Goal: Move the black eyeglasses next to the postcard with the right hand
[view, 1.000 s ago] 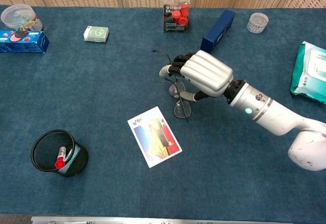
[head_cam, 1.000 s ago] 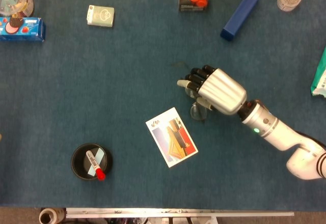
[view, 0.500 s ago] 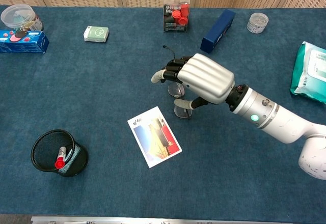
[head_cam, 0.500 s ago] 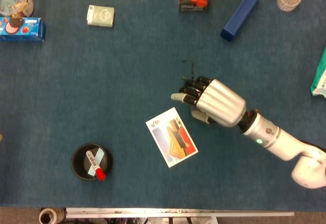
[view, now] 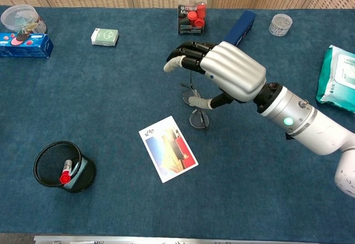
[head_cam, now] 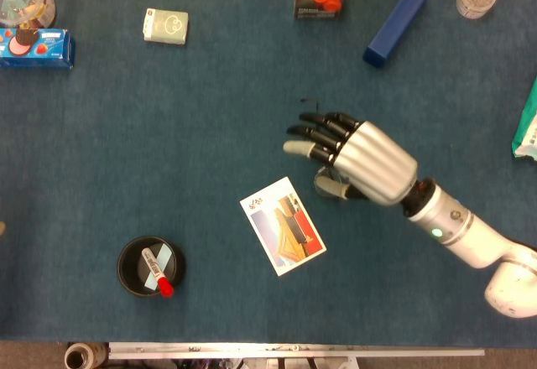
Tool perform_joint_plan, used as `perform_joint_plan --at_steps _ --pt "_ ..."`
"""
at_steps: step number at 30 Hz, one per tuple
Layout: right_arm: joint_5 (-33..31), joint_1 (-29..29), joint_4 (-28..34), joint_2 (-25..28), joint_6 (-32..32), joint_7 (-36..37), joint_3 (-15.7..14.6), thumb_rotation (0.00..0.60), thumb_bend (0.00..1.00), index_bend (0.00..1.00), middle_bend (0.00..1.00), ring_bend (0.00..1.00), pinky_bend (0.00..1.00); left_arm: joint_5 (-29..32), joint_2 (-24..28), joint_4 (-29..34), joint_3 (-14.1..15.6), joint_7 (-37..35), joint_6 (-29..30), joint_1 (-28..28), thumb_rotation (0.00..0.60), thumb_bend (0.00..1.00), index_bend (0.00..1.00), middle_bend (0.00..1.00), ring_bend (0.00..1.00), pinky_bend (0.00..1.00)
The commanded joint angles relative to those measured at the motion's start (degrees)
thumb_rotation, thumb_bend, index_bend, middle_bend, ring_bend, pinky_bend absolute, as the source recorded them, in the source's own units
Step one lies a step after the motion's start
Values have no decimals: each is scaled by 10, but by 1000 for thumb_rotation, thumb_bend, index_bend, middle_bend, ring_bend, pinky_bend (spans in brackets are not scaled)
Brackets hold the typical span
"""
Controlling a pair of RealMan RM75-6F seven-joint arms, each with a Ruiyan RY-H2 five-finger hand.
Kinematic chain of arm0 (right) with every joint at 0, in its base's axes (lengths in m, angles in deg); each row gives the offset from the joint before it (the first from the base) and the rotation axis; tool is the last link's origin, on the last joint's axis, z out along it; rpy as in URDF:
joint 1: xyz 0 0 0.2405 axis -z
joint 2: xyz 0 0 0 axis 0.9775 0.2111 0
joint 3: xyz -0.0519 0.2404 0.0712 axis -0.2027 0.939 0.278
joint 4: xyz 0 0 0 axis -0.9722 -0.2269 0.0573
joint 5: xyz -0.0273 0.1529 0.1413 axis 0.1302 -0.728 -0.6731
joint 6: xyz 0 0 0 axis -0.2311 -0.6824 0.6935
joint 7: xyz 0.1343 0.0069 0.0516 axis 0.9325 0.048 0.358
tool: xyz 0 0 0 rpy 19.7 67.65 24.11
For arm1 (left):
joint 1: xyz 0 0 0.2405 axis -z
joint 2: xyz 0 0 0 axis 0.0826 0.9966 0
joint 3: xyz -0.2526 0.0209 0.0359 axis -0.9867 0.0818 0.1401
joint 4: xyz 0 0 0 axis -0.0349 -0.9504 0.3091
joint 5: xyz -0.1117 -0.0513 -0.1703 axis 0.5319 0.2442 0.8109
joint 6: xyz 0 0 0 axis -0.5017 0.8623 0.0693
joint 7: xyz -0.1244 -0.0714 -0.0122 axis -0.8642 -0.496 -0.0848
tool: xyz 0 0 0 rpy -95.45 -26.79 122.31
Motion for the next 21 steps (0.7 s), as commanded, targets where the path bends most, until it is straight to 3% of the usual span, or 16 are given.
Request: perform_joint_plan --at_steps 1,21 --pt "-19 3 15 7 15 -4 11 600 211 229 201 131 269 0 0 0 0 -1 0 0 600 1 562 459 376 463" --pt "-118 0 21 13 94 12 70 600 214 191 168 101 232 0 3 0 1 -6 -1 1 600 1 561 460 376 463"
